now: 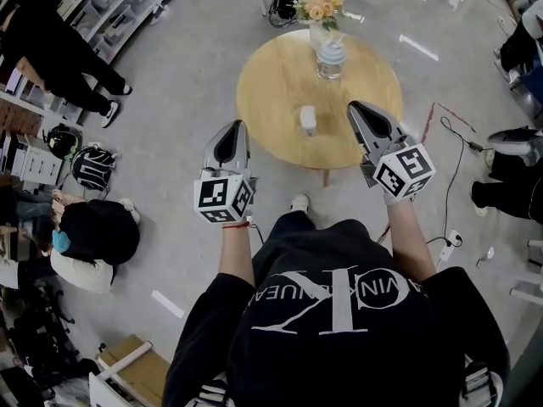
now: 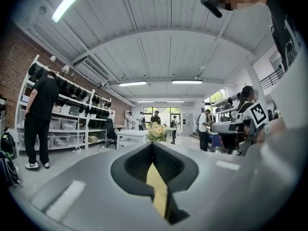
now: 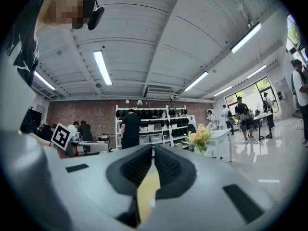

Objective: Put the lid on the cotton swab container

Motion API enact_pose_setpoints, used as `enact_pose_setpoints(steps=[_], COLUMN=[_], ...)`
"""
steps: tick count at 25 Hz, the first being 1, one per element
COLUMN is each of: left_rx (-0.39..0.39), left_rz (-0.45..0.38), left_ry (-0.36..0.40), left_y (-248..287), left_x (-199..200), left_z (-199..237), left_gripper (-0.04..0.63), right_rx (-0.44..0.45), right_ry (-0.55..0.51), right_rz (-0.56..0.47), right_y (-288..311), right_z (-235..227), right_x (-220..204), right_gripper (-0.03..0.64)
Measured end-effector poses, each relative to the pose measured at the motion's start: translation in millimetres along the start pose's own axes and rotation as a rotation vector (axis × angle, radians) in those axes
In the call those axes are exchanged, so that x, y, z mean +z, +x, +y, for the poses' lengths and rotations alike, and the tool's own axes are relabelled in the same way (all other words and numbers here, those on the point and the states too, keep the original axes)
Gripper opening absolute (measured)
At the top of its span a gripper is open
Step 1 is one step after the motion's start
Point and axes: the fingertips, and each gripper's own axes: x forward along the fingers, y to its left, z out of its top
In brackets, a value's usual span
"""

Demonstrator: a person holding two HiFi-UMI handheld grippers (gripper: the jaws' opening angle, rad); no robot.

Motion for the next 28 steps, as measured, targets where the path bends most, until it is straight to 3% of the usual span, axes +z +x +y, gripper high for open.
enact_pose_setpoints(steps=[28], left_rx=[0.008], left_rz=[0.014], left_ry=[-0.005], left_y=[6.7], left_x=[-5.1], left_z=[11.9], left_gripper=[0.011], right_rx=[-0.007], right_ry=[0.021], right_rz=[0.002], right_y=[14.6], right_z=[-5.2], right_x=[-6.9], right_gripper=[0.028])
